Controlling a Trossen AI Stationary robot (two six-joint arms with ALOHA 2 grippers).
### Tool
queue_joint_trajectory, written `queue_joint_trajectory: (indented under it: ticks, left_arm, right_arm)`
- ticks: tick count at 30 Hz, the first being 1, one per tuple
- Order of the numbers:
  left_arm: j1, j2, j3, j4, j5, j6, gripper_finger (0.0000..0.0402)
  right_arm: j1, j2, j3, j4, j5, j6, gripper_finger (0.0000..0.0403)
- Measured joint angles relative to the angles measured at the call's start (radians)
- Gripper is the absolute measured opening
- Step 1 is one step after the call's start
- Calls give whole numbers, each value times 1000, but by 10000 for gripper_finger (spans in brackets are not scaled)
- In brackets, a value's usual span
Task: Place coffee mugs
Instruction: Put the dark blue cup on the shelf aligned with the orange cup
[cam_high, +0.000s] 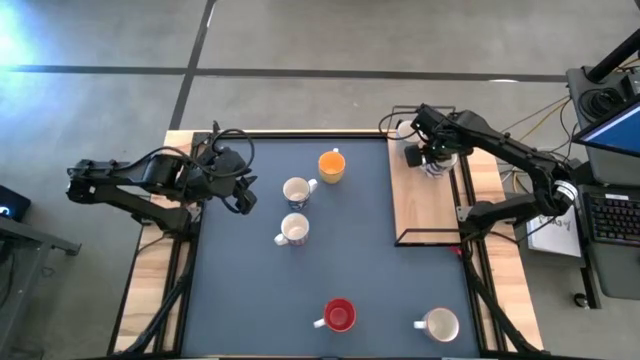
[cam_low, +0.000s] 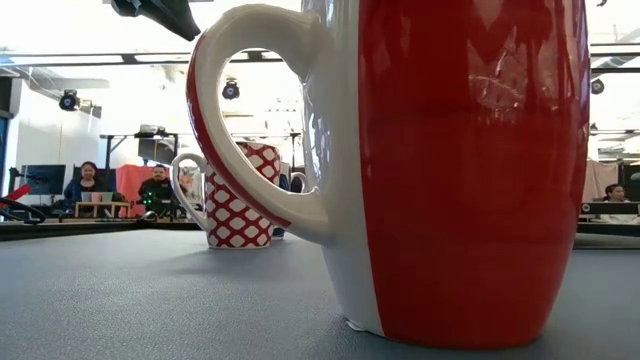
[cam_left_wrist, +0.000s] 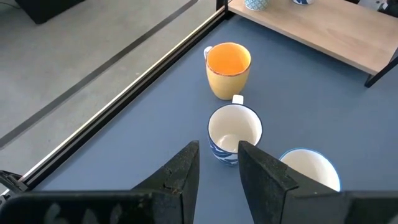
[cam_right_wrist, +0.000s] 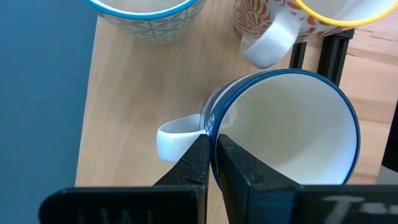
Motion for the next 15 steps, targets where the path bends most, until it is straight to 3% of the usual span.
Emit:
queue_joint_trajectory:
  ticks: [15]
  left_arm:
    - [0,0,0,0,14,-7,94]
  right_arm:
    - [17,-1,74,-38,-22,48,13]
